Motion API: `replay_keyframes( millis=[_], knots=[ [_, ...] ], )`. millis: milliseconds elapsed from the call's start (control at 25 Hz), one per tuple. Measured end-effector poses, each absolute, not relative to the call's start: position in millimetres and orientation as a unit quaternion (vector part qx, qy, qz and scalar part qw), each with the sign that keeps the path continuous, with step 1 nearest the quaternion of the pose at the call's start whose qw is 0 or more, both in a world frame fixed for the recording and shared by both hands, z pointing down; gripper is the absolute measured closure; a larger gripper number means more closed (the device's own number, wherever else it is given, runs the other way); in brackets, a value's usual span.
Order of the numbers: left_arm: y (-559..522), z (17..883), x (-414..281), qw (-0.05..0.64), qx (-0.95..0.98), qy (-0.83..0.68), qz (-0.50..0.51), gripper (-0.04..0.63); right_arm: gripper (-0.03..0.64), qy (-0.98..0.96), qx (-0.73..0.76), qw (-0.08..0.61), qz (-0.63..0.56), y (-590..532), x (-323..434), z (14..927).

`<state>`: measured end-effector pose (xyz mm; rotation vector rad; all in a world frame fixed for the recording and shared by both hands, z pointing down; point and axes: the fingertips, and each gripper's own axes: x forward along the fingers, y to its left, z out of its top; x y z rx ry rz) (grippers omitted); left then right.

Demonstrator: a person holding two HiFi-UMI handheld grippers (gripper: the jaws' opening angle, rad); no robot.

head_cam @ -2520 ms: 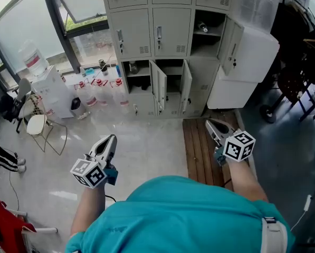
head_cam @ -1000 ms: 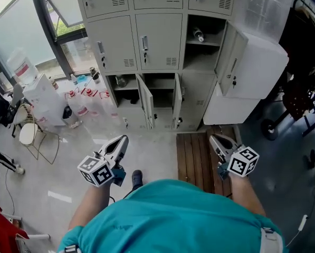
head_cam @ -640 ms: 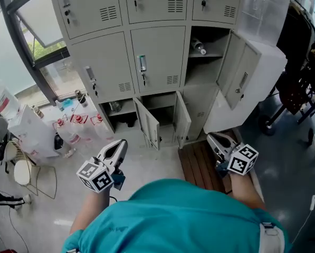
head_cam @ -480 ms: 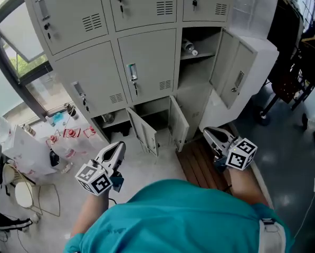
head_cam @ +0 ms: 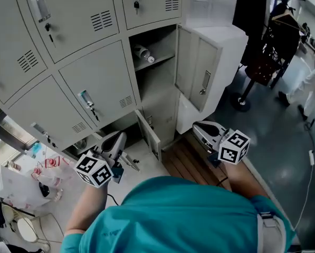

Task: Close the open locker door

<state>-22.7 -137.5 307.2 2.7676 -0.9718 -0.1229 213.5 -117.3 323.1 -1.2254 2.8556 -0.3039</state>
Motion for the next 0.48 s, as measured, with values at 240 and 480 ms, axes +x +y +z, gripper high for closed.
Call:
replay_keyframes(
  millis=[240,480],
  knots=[
    [-188.5,259.4,112.5,0.04,0.962,-0.269,-0.026,0.591,0.618,0.908,-0.41,0.009,-0.082,-133.9,295.0,317.4],
    [-225.9,261.7,245.5,0.033,0.971,-0.236,0.019,0.585,0.618,0.891,-0.439,0.016,-0.112,-131.4,367.4,342.1]
  ],
)
